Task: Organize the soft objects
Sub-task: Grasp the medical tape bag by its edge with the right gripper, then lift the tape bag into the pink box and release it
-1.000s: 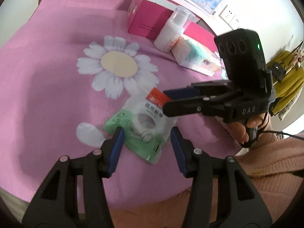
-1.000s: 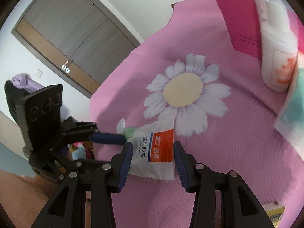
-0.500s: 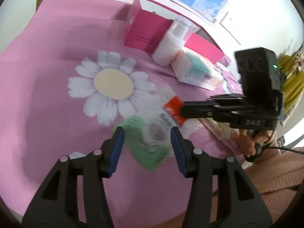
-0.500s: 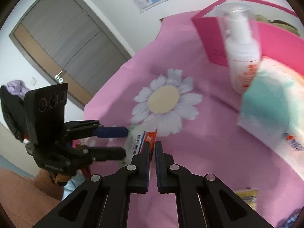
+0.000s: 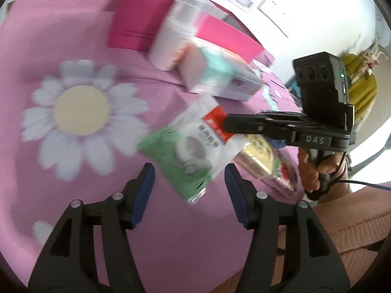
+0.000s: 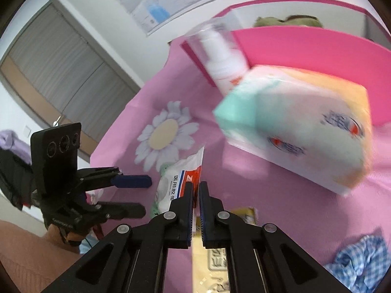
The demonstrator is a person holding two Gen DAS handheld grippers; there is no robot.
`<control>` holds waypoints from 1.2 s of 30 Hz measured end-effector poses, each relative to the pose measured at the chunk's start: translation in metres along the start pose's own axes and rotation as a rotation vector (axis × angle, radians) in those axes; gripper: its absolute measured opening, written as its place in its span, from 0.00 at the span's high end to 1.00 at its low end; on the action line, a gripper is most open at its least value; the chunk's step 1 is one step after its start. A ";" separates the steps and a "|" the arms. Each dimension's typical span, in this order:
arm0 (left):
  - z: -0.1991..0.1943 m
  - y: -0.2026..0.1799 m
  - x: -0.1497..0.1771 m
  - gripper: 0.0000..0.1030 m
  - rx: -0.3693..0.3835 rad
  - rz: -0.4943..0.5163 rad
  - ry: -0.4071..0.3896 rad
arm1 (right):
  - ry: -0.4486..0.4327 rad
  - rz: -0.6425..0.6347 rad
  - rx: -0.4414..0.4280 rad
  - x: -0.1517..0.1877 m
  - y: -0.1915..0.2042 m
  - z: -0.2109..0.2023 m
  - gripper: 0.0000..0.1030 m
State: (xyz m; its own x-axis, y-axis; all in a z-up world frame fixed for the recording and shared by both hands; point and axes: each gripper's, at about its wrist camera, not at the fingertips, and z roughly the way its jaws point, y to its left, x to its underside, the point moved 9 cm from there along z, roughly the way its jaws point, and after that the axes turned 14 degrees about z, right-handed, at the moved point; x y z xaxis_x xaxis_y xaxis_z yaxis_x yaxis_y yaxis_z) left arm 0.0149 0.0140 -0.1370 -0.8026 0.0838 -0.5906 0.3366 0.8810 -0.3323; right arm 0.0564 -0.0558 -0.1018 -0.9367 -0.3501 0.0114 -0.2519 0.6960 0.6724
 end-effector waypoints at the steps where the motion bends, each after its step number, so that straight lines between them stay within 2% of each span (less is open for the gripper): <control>1: 0.004 -0.004 -0.003 0.40 0.000 0.014 0.001 | 0.002 0.015 -0.007 0.002 -0.001 0.000 0.96; 4: 0.011 -0.007 -0.009 0.37 -0.014 0.042 0.002 | 0.016 0.029 -0.048 0.007 0.001 0.000 0.93; 7: 0.011 -0.005 -0.011 0.36 0.004 0.033 -0.011 | 0.064 0.028 -0.104 0.013 0.008 0.003 0.85; 10: 0.010 -0.002 -0.011 0.36 0.019 0.017 -0.023 | 0.059 0.017 -0.087 0.010 0.008 0.005 0.85; 14: 0.005 0.001 -0.012 0.36 0.018 0.002 -0.023 | 0.033 0.021 -0.095 0.008 0.013 0.005 0.89; 19: -0.001 0.004 -0.024 0.36 0.048 -0.006 -0.049 | -0.027 0.050 -0.173 -0.005 0.020 -0.015 0.94; 25: 0.004 -0.009 -0.039 0.36 0.124 0.032 -0.049 | -0.096 0.054 -0.224 -0.020 0.027 -0.041 0.95; 31: 0.016 -0.019 -0.046 0.36 0.197 0.027 -0.043 | -0.143 0.080 -0.253 -0.029 0.025 -0.059 0.95; 36: -0.001 -0.027 -0.078 0.36 0.212 0.070 -0.133 | -0.180 0.085 -0.283 -0.040 0.028 -0.076 0.95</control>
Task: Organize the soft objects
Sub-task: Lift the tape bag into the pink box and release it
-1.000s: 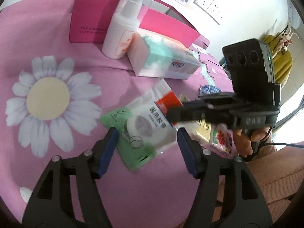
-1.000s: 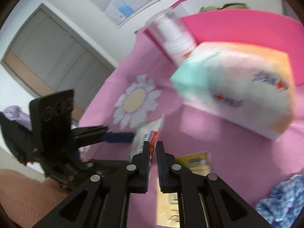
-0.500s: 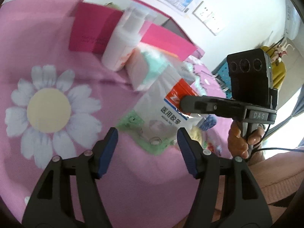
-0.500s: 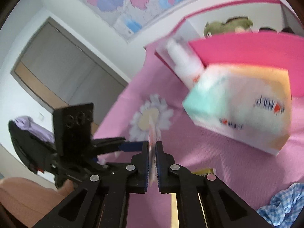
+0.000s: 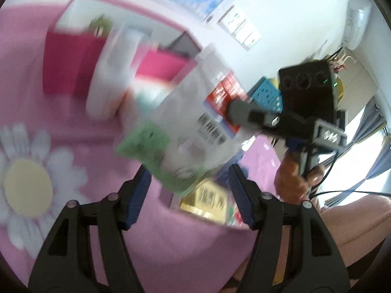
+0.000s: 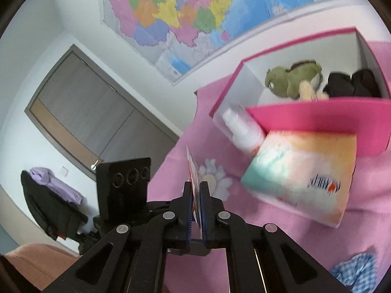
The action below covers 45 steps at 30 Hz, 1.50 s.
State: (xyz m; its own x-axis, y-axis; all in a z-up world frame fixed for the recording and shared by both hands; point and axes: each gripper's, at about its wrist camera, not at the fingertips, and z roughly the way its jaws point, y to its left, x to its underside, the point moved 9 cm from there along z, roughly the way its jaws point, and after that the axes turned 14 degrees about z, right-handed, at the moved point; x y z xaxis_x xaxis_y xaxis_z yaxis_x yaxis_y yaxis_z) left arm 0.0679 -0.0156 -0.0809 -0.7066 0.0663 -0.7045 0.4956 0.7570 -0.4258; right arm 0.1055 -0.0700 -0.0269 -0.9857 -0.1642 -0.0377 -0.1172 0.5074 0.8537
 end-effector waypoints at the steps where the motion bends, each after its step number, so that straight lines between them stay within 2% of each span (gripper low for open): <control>1: -0.004 -0.001 -0.010 0.36 -0.014 0.014 -0.018 | -0.012 0.001 -0.003 -0.004 0.003 -0.002 0.95; 8: -0.042 -0.008 -0.071 0.38 -0.092 0.110 -0.111 | -0.141 -0.048 -0.005 -0.043 0.025 -0.027 0.94; 14: -0.057 -0.004 -0.113 0.38 -0.223 0.220 -0.117 | -0.209 -0.093 0.030 -0.077 0.032 -0.027 0.92; 17: -0.056 0.011 -0.128 0.38 -0.263 0.229 -0.102 | -0.212 -0.099 0.055 -0.092 0.029 -0.016 0.92; 27: -0.027 0.074 -0.146 0.38 -0.279 0.120 -0.046 | -0.172 -0.059 0.155 -0.129 -0.009 0.026 0.92; 30: -0.017 0.088 -0.143 0.39 -0.313 0.110 -0.018 | -0.166 -0.050 0.212 -0.136 -0.026 0.037 0.91; 32: -0.009 0.100 -0.140 0.38 -0.362 0.099 0.006 | -0.164 -0.041 0.272 -0.140 -0.039 0.044 0.80; 34: -0.004 0.109 -0.136 0.39 -0.376 0.073 0.021 | -0.163 -0.022 0.346 -0.142 -0.054 0.048 0.67; 36: -0.001 0.115 -0.132 0.38 -0.406 0.065 0.030 | -0.169 -0.021 0.396 -0.140 -0.064 0.048 0.67; 40: -0.006 0.117 -0.126 0.38 -0.432 0.059 0.016 | -0.189 -0.033 0.403 -0.132 -0.065 0.036 0.67; 45: -0.029 0.100 -0.124 0.38 -0.439 0.072 -0.067 | -0.222 -0.072 0.403 -0.120 -0.056 0.012 0.65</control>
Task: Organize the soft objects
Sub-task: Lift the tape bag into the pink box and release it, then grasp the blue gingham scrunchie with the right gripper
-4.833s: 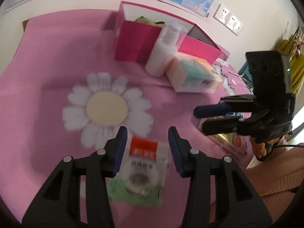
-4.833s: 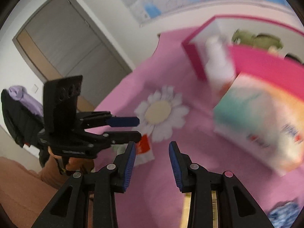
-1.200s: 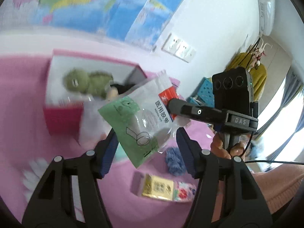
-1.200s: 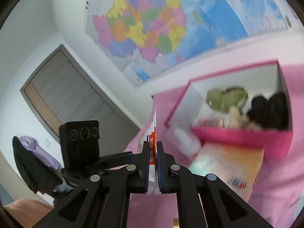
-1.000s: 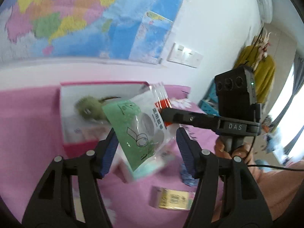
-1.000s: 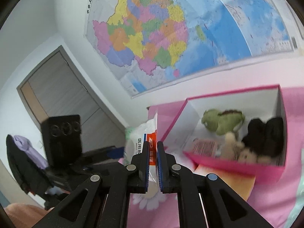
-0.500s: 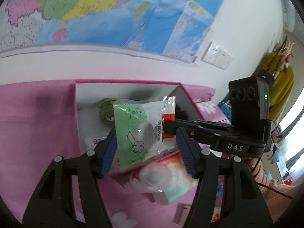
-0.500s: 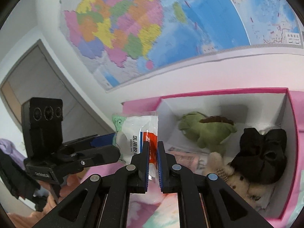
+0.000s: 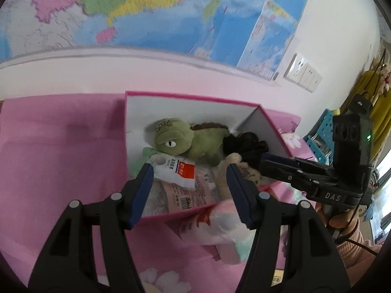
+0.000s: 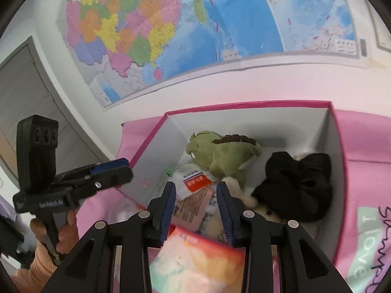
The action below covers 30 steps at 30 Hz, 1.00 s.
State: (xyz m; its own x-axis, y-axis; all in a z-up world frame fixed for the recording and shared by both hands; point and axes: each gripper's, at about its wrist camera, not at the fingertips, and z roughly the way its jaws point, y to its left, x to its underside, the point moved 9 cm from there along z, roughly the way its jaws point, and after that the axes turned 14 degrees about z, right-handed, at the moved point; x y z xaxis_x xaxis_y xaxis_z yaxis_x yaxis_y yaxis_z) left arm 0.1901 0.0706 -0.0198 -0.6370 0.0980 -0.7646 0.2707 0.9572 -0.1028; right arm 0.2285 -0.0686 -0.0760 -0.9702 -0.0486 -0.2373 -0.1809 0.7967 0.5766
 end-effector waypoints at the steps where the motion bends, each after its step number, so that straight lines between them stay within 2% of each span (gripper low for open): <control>1: -0.008 -0.003 0.000 0.38 0.001 0.002 -0.021 | -0.006 -0.006 -0.003 0.003 -0.001 -0.007 0.64; 4: -0.030 -0.017 0.000 0.38 0.013 0.022 -0.070 | -0.013 -0.012 -0.009 0.009 -0.002 -0.023 0.63; 7: -0.050 -0.038 0.005 0.38 0.029 0.066 -0.107 | -0.023 -0.026 -0.006 0.017 -0.006 -0.041 0.57; 13: -0.061 -0.084 0.021 0.38 0.113 0.136 -0.107 | -0.023 -0.018 0.023 0.039 -0.022 -0.071 0.55; 22: -0.037 -0.159 0.066 0.38 0.266 0.238 0.003 | 0.048 0.039 0.133 0.092 -0.078 -0.107 0.50; 27: -0.010 -0.188 0.090 0.38 0.344 0.248 0.091 | 0.111 0.063 0.200 0.120 -0.107 -0.109 0.48; 30: 0.005 -0.201 0.102 0.38 0.381 0.250 0.144 | 0.147 0.059 0.208 0.133 -0.112 -0.104 0.48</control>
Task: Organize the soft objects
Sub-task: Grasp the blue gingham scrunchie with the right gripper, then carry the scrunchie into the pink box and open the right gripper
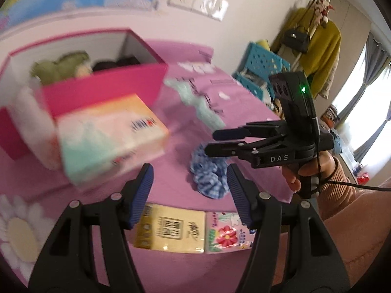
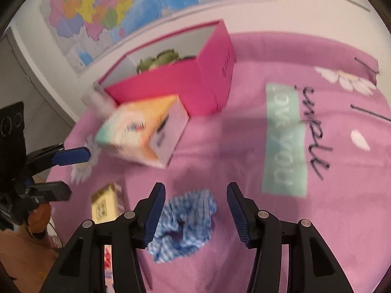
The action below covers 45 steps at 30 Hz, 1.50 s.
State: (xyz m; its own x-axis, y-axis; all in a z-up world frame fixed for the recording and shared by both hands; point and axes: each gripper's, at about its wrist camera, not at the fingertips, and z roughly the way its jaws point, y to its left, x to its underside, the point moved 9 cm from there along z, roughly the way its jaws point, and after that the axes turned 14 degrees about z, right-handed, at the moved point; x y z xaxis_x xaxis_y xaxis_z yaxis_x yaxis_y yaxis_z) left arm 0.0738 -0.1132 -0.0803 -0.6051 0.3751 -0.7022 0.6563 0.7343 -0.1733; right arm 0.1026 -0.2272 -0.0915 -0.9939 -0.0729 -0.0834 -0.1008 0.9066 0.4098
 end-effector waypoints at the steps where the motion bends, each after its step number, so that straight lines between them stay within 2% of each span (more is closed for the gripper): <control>1: 0.006 -0.003 0.002 0.38 0.014 0.001 0.015 | 0.012 -0.007 0.000 0.004 0.000 0.003 0.48; 6: 0.031 -0.016 0.011 0.38 0.055 0.007 0.086 | 0.033 -0.030 0.010 0.010 0.001 0.014 0.49; 7: 0.037 -0.017 0.013 0.38 0.057 0.002 0.106 | 0.036 -0.030 0.009 0.011 0.000 0.016 0.54; 8: 0.041 -0.017 0.014 0.38 0.062 -0.002 0.117 | 0.035 -0.032 0.005 0.011 -0.001 0.017 0.65; 10: 0.049 -0.019 0.018 0.38 0.091 -0.017 0.135 | 0.043 -0.037 -0.002 0.013 -0.002 0.018 0.79; 14: 0.059 -0.021 0.021 0.38 0.115 -0.036 0.153 | 0.022 -0.045 -0.031 0.013 0.001 0.009 0.88; 18: 0.057 -0.020 0.013 0.38 0.119 -0.039 0.129 | -0.019 -0.047 -0.083 0.005 0.013 -0.008 0.90; 24: 0.040 -0.008 -0.017 0.38 0.107 -0.035 0.043 | -0.095 -0.112 -0.148 -0.020 0.051 -0.034 0.90; 29: 0.026 0.004 -0.043 0.49 0.094 -0.032 -0.018 | -0.150 -0.175 -0.181 -0.047 0.077 -0.047 0.90; 34: 0.015 0.024 -0.074 0.58 0.020 -0.011 -0.066 | -0.213 -0.228 -0.198 -0.080 0.101 -0.051 0.90; 41: 0.000 0.068 -0.115 0.58 -0.088 -0.019 -0.102 | -0.277 -0.252 -0.207 -0.132 0.120 -0.046 0.90; 45: 0.004 0.094 -0.133 0.58 -0.130 -0.048 -0.101 | -0.278 -0.235 -0.199 -0.162 0.122 -0.032 0.90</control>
State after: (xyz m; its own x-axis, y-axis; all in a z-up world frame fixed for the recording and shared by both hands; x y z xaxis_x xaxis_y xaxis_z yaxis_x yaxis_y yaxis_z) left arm 0.2172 -0.0961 -0.0059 -0.5819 0.2838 -0.7622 0.5599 0.8195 -0.1223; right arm 0.2498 -0.1185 0.0012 -0.8952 -0.1284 -0.4267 -0.3576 0.7784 0.5159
